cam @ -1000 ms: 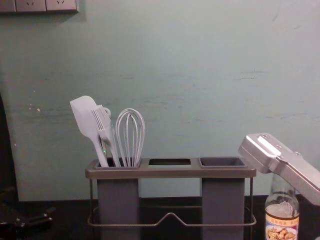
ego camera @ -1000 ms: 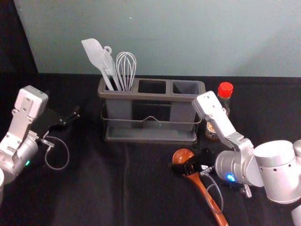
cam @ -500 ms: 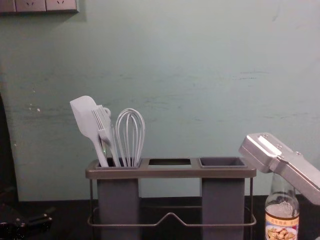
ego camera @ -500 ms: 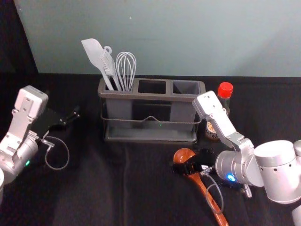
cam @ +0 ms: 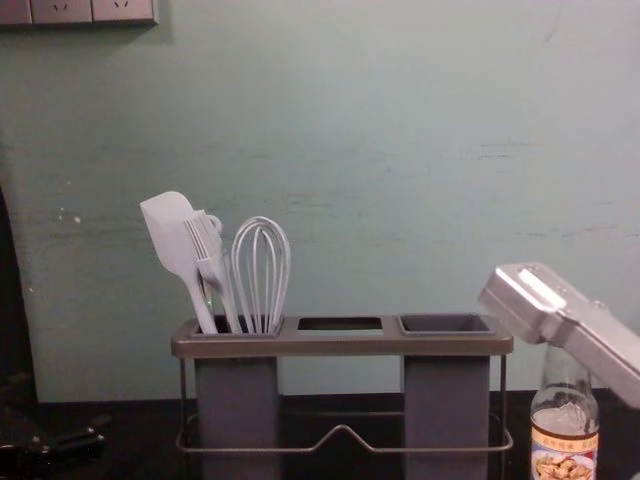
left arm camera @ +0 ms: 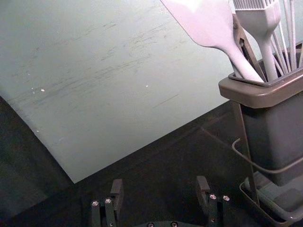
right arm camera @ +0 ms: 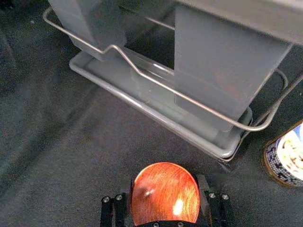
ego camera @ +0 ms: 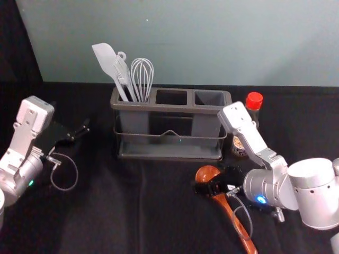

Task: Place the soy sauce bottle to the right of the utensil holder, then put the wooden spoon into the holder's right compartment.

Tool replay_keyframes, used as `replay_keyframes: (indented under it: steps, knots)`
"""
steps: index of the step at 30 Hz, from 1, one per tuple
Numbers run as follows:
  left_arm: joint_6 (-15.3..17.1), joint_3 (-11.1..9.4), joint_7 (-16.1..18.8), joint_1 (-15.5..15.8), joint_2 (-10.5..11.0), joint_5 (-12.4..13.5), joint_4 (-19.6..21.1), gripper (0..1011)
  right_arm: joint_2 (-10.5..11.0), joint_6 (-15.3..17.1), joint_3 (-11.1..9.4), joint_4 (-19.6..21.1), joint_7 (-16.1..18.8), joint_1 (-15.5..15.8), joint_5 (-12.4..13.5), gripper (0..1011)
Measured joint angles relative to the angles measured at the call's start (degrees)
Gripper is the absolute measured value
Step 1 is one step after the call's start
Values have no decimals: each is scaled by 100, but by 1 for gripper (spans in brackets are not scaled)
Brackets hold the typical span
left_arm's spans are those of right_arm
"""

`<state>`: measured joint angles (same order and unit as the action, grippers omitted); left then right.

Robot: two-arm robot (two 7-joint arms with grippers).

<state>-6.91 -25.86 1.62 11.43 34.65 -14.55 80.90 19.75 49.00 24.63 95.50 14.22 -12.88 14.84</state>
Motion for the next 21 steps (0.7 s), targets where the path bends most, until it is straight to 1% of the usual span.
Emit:
replay_keyframes:
  steps: [6, 9, 10, 12, 13, 14, 15, 19, 20, 21]
  knots:
    - [0, 0, 0, 0, 0, 0, 0, 1005, 75, -268, -67, 186, 163, 98, -41, 831]
    - [0, 0, 0, 0, 0, 0, 0, 1005, 110, -448, -136, 296, 279, 157, -39, 830]
    - [0, 0, 0, 0, 0, 0, 0, 1005, 123, -580, -178, 362, 345, 198, -31, 830]
    - [0, 0, 0, 0, 0, 0, 0, 1005, 136, -728, -221, 435, 411, 241, -12, 830]
    - [0, 0, 0, 0, 0, 0, 0, 1005, 161, -904, -257, 510, 490, 286, 17, 830]
    - [0, 0, 0, 0, 0, 0, 0, 1005, 181, -1001, -273, 552, 530, 311, 35, 830]
    - [0, 0, 0, 0, 0, 0, 0, 1005, 224, -1207, -302, 658, 612, 355, 77, 831]
    - [0, 0, 0, 0, 0, 0, 0, 1005, 332, -1612, -356, 864, 761, 439, 173, 830]
    - [0, 0, 0, 0, 0, 0, 0, 1005, 384, -1813, -385, 962, 828, 483, 219, 830]
    - [0, 0, 0, 0, 0, 0, 0, 1005, 408, -1924, -399, 1013, 863, 503, 243, 830]
